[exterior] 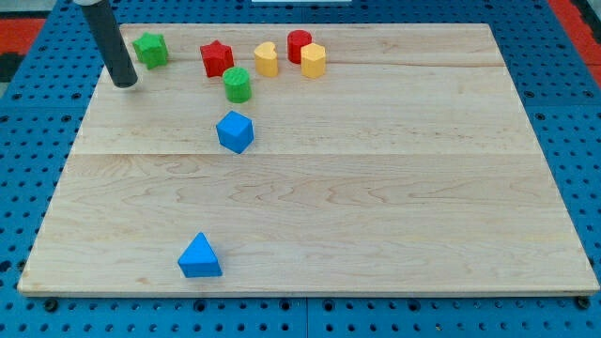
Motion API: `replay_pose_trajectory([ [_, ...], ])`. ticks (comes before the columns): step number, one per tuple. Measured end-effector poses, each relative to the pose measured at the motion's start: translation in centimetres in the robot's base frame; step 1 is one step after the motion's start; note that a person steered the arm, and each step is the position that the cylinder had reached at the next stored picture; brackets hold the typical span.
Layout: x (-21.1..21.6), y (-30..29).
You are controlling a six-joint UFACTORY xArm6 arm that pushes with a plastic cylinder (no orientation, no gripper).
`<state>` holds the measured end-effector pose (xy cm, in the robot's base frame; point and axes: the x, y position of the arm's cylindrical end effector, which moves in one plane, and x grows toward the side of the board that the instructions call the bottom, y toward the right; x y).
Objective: Push the red star towards top left of the board
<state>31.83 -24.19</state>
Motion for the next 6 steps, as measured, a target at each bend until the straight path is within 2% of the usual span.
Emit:
replay_pose_trajectory([
  [3, -1.1, 2.3],
  [6, -2.9, 14.8],
])
